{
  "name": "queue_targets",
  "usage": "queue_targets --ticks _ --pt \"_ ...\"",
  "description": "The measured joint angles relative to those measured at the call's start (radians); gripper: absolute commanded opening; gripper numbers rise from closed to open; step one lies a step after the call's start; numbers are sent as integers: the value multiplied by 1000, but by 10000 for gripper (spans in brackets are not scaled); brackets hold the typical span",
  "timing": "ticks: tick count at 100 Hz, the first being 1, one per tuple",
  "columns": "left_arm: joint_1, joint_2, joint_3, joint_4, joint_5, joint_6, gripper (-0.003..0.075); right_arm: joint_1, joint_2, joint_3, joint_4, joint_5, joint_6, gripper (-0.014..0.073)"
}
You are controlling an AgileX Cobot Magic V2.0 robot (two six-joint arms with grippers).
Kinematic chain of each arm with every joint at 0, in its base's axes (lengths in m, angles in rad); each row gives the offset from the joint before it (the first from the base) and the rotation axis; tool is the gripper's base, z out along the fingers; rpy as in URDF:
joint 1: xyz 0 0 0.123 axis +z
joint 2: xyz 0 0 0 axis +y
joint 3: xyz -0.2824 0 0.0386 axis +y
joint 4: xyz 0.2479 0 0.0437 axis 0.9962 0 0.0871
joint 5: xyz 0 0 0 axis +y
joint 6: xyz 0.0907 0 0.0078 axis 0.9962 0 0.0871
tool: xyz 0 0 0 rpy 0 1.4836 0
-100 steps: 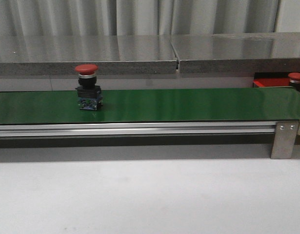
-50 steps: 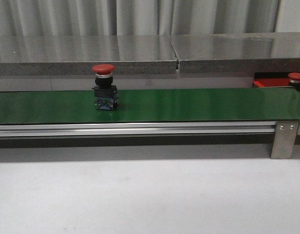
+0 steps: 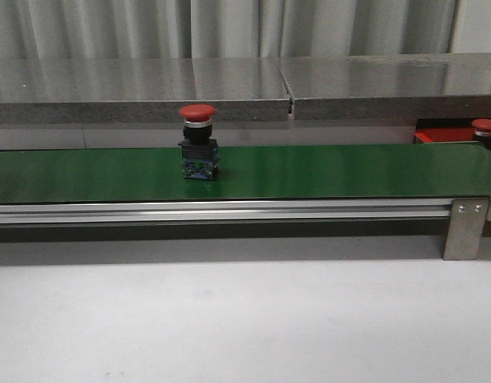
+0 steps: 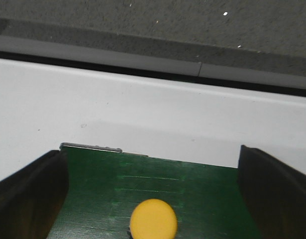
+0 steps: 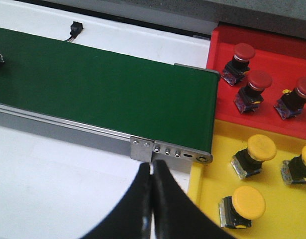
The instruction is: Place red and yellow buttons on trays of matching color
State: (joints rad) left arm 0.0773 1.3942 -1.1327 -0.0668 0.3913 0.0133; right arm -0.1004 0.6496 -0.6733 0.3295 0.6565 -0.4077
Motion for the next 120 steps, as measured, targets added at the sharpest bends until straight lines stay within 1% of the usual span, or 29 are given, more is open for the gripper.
queue_targets --ticks 35,57,73,80,85,90,95,97,102,104,107,109,114,117,120 --pt "-97 -455 274 -16 -2 2 673 0 0 0 0 0 0 -69" --pt "-104 -735 475 -21 13 2 673 0 0 0 0 0 0 -69" --pt "-104 -912 597 -30 70 2 672 0 0 0 0 0 0 -69" --pt "-104 -973 637 -42 99 2 650 0 0 0 0 -4 0 -69" --pt "-104 -1010 660 -47 113 2 608 0 0 0 0 -11 0 -69" --pt "-104 -1044 680 -52 126 2 543 0 0 0 0 -13 0 -69" --pt "-104 -1067 695 -54 132 2 444 0 0 0 0 -15 0 -69" --pt "-104 -1074 700 -56 135 2 416 0 0 0 0 -15 0 -69" --pt "-104 -1084 708 -56 138 2 294 0 0 0 0 -15 0 -69" --pt "-104 -1086 710 -56 139 2 262 0 0 0 0 -15 0 -69" --pt "-104 -1088 712 -56 139 2 182 0 0 0 0 -15 0 -69" --pt "-104 -1088 712 -56 139 2 150 0 0 0 0 -15 0 -69" --pt "-104 -1090 714 -56 139 2 24 0 0 0 0 -15 0 -69" --pt "-104 -1090 714 -56 139 2 -19 0 0 0 0 -17 0 -69" --pt "-104 -1090 714 -56 139 2 -18 0 0 0 0 -17 0 -69"
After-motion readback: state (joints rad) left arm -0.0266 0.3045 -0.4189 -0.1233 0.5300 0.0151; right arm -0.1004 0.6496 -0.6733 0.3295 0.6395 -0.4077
